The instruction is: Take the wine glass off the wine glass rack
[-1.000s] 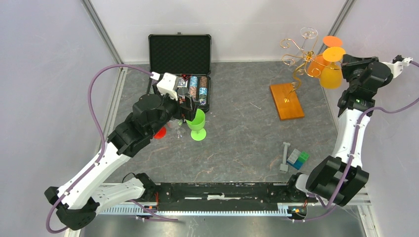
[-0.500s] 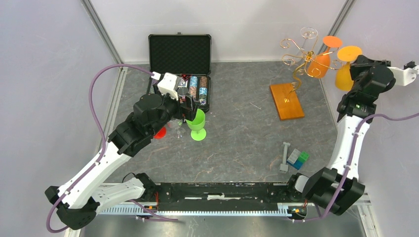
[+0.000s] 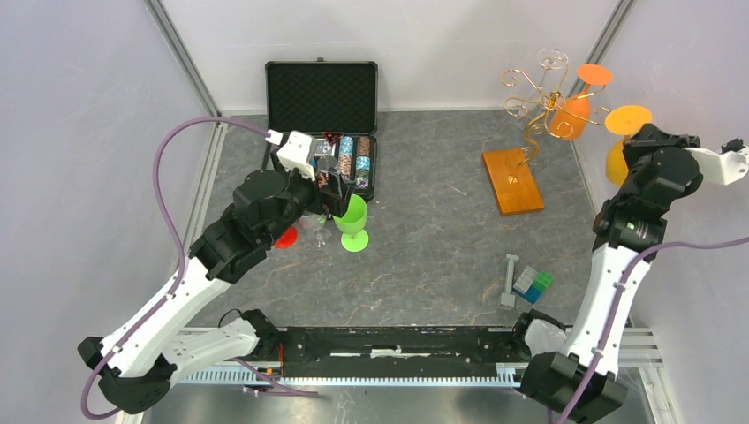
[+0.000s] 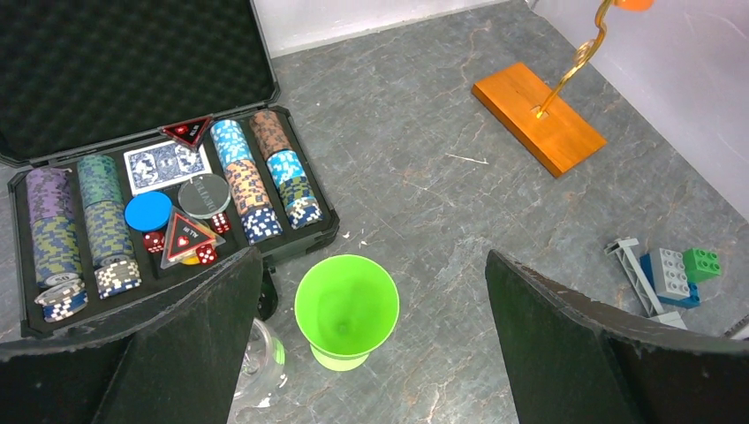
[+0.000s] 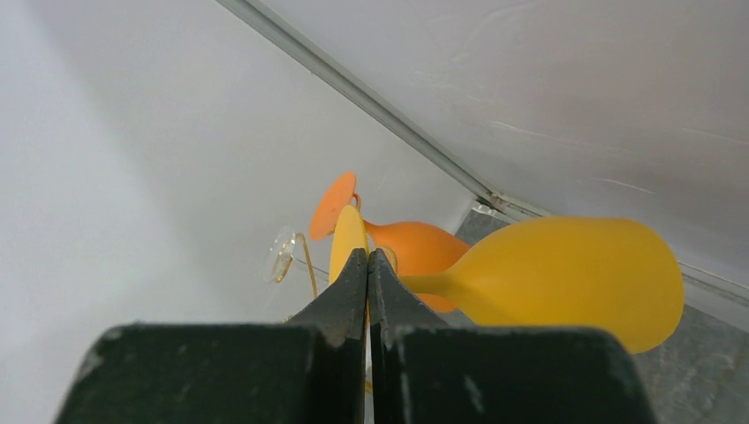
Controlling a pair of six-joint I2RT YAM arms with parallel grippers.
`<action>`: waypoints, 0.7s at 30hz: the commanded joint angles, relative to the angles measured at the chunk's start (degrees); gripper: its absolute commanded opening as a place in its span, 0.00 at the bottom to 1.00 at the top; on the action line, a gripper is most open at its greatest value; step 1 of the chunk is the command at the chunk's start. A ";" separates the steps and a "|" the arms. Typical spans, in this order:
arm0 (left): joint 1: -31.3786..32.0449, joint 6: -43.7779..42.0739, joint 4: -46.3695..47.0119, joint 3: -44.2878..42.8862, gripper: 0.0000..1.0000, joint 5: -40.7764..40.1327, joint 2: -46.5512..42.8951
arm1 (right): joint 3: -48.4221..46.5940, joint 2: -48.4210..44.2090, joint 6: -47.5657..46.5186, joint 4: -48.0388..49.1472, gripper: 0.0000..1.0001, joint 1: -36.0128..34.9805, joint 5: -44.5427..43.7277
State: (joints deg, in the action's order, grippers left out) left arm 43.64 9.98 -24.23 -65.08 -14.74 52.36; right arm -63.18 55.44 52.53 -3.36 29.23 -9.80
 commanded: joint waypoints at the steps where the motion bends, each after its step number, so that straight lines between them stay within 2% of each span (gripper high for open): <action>1: 0.26 -1.36 4.06 1.58 1.00 1.11 -2.70 | 0.62 -5.39 -4.46 -7.26 0.00 -0.14 -0.18; 7: 0.22 -0.52 6.91 2.98 1.00 4.31 -3.68 | 9.10 -13.41 -4.42 -12.01 0.00 -0.14 6.21; 11: 0.21 0.19 7.13 2.87 1.00 5.95 -3.07 | 9.93 -16.95 -5.29 -15.69 0.00 -2.39 6.21; 21: 0.22 4.35 9.37 2.45 1.00 14.02 -0.50 | 18.74 -22.05 3.00 -14.25 0.00 -9.61 19.77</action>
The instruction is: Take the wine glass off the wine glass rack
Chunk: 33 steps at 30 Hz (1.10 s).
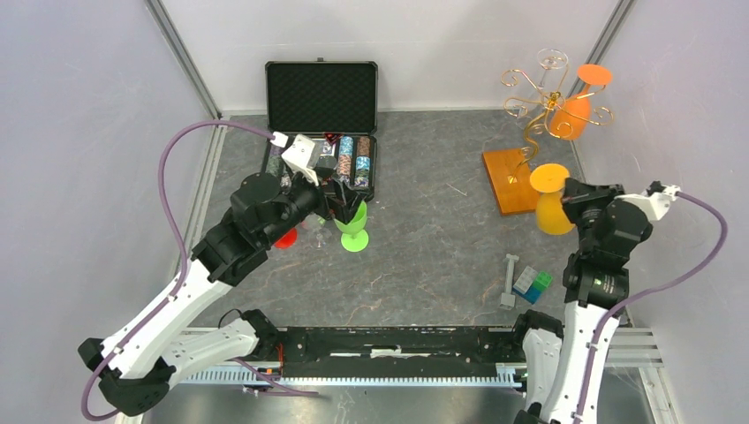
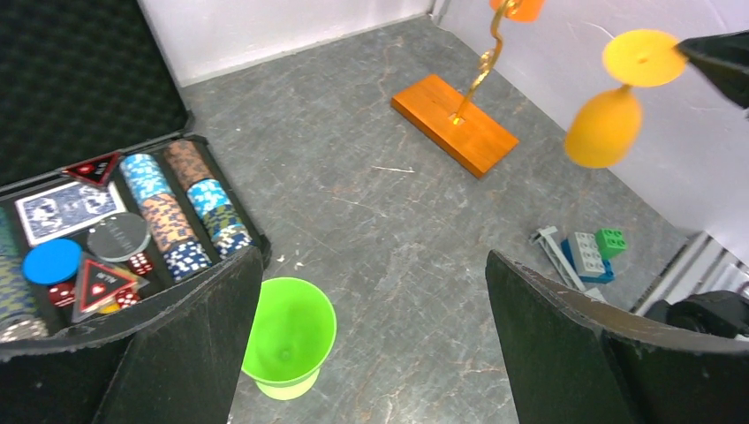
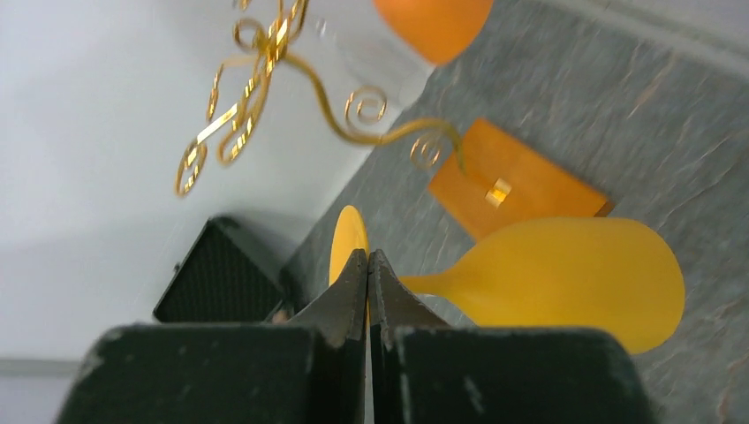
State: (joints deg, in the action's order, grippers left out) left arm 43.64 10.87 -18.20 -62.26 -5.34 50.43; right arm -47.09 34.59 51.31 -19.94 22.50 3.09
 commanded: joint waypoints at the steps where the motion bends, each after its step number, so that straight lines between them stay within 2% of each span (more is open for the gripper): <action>1: 0.22 4.11 3.55 -0.51 1.00 5.07 1.94 | 3.39 -1.44 4.78 3.85 0.00 -3.95 7.84; 6: 0.22 8.81 7.05 -0.64 1.00 12.75 6.02 | 3.67 -0.60 4.71 9.35 0.00 -8.49 14.45; 9: 0.18 12.14 8.33 -1.09 1.00 14.56 8.63 | 3.32 -0.86 6.35 12.29 0.00 -10.27 16.96; 18: -0.67 21.26 14.28 -1.58 1.00 16.15 13.01 | 2.98 1.85 23.00 31.80 0.00 -13.71 27.04; 22: -3.00 28.57 18.98 -2.34 1.00 20.50 16.40 | -1.59 4.16 26.86 34.25 0.00 -16.52 28.29; 26: -8.43 42.92 30.55 -0.49 1.00 28.04 21.01 | -4.69 6.45 31.57 38.04 0.00 -19.68 29.06; 30: -12.22 64.51 55.27 3.98 1.00 35.35 28.61 | -4.67 7.49 36.79 42.33 0.00 -21.04 29.41; 33: -11.87 78.72 72.19 3.98 1.00 37.74 36.73 | -3.01 6.17 40.78 45.86 0.00 -21.09 28.17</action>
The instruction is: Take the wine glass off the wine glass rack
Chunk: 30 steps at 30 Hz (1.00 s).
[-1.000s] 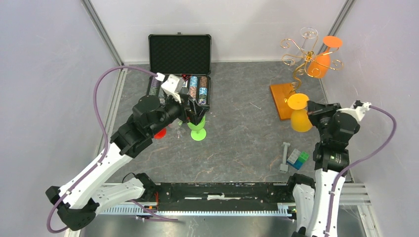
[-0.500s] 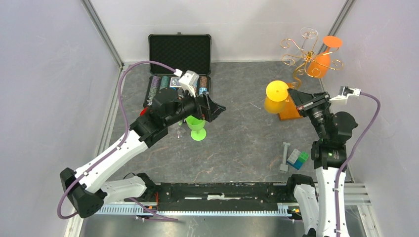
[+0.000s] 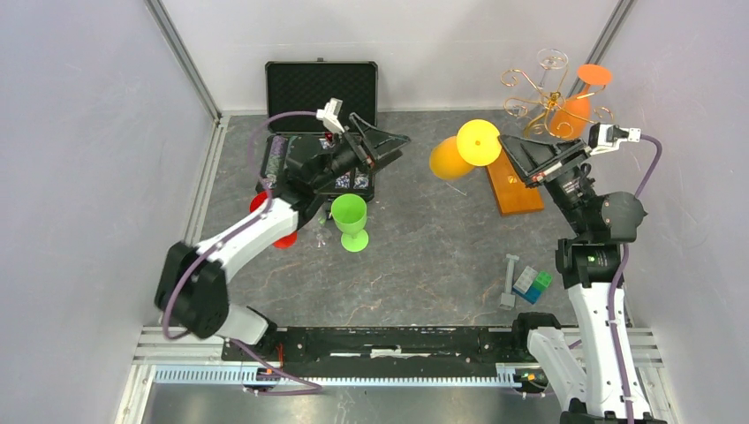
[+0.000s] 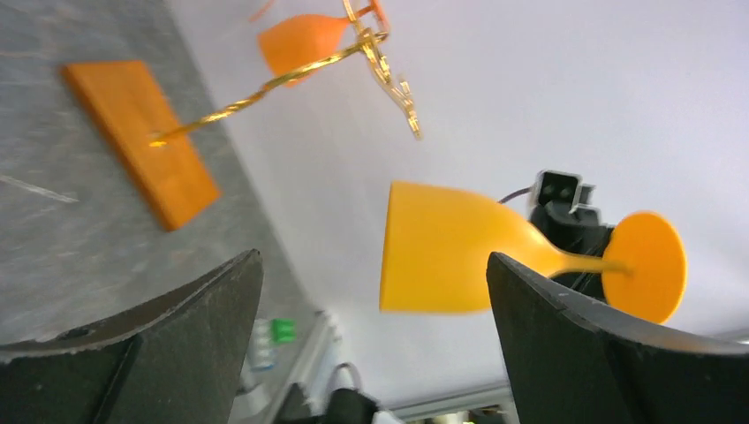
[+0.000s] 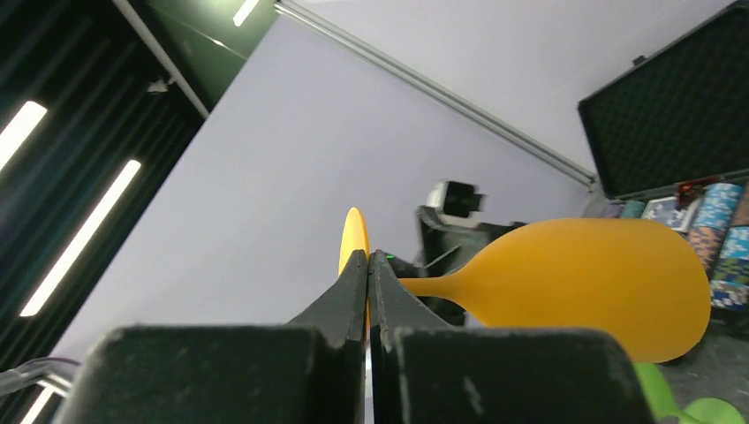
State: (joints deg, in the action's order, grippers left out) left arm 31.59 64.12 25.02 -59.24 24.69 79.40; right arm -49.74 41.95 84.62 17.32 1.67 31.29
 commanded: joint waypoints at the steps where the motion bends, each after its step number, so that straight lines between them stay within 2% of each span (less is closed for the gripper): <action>1: 0.34 29.29 33.14 0.89 1.00 7.70 10.30 | -0.13 -1.67 8.28 8.89 0.00 -0.25 -0.54; 4: 1.30 38.05 41.39 1.28 0.99 6.17 15.63 | -0.18 -2.55 9.17 9.29 0.00 -0.25 -1.16; 10: 5.06 46.65 50.83 0.47 0.96 4.55 20.52 | -0.38 -2.52 9.60 9.15 0.00 -0.27 -0.44; 14: 6.70 51.04 55.87 0.09 0.90 3.37 21.67 | 0.29 -2.54 9.16 8.88 0.00 -0.25 -0.57; 22: 7.91 52.13 56.33 0.26 0.77 3.12 18.99 | 2.24 -2.63 8.75 9.17 0.00 -0.27 -1.84; 30: 8.23 50.67 57.43 -2.03 0.60 4.46 16.55 | 5.93 -3.31 9.09 6.84 0.00 -0.25 -2.69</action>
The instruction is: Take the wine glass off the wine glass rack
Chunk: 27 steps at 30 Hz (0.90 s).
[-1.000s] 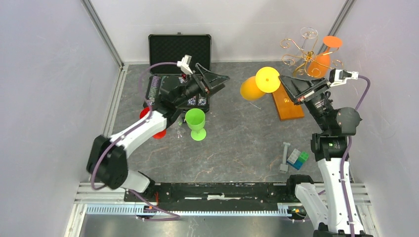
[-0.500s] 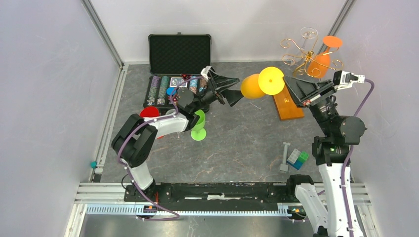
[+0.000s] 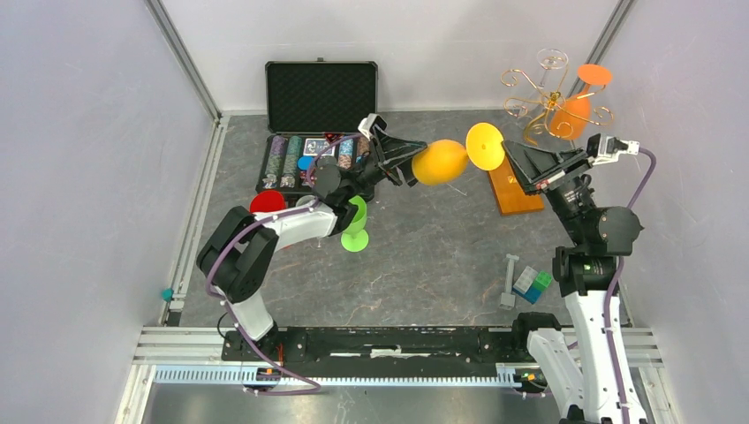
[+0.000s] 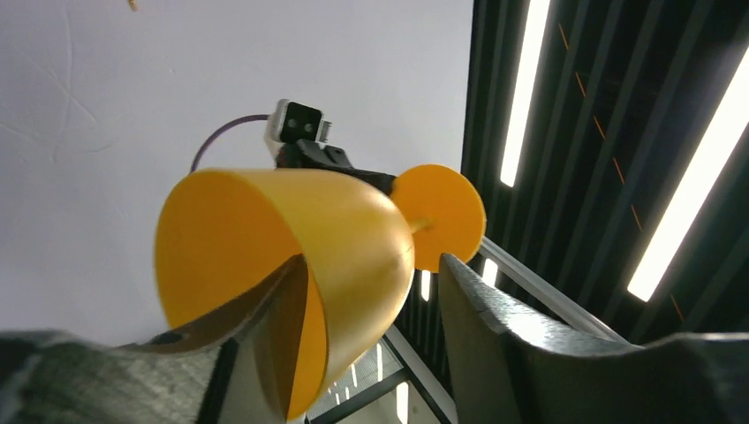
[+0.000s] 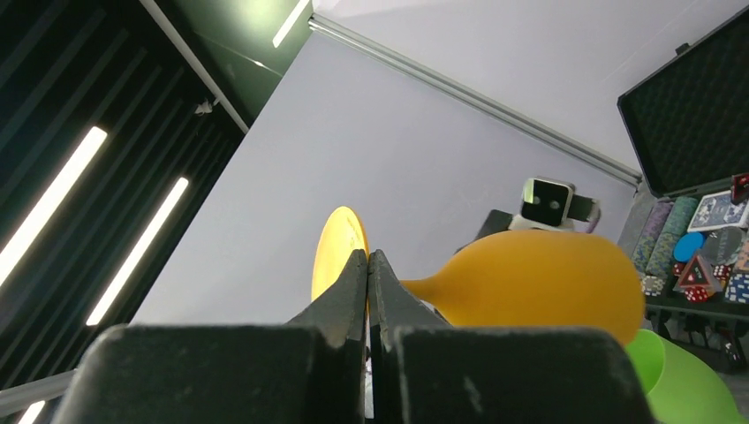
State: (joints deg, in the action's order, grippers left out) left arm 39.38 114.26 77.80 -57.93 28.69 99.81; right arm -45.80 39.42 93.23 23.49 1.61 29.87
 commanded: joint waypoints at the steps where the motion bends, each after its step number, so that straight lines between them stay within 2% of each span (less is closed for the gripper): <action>1: 0.44 0.22 4.69 -3.49 0.57 0.69 -4.20 | 2.97 -0.90 1.00 0.21 0.00 -0.20 -1.70; 6: 0.46 -0.56 4.15 -3.18 0.41 0.84 -6.25 | 8.17 -1.23 4.11 2.06 0.00 -0.18 -3.86; 12: 0.36 -2.69 0.92 -1.43 0.27 1.62 -8.88 | 9.75 -0.83 4.55 2.65 0.00 -0.17 -6.06; 15: 0.36 -3.60 -0.13 -0.63 0.27 2.17 -9.66 | 9.60 -0.36 4.34 3.34 0.00 -0.17 -6.84; 18: 0.09 -4.60 -1.23 0.26 0.32 2.60 -10.46 | 9.07 -0.27 3.35 2.98 0.00 -0.14 -7.87; 20: -0.16 -5.80 -2.56 0.96 0.32 2.77 -11.36 | 8.65 -0.25 2.48 2.61 0.00 -0.09 -8.26; 23: -0.69 -9.35 -6.63 1.66 0.25 3.50 -13.26 | 7.43 -0.17 0.13 0.60 0.00 -0.11 -8.83; 27: -1.21 -17.26 -16.05 1.38 0.13 4.90 -16.36 | 3.89 0.11 -8.34 -6.76 0.01 -0.11 -10.82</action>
State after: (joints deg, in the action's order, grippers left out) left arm 38.81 107.35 69.47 -56.07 31.38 88.58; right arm -36.53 39.35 93.36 21.54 1.61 21.96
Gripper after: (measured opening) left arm 0.180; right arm 0.005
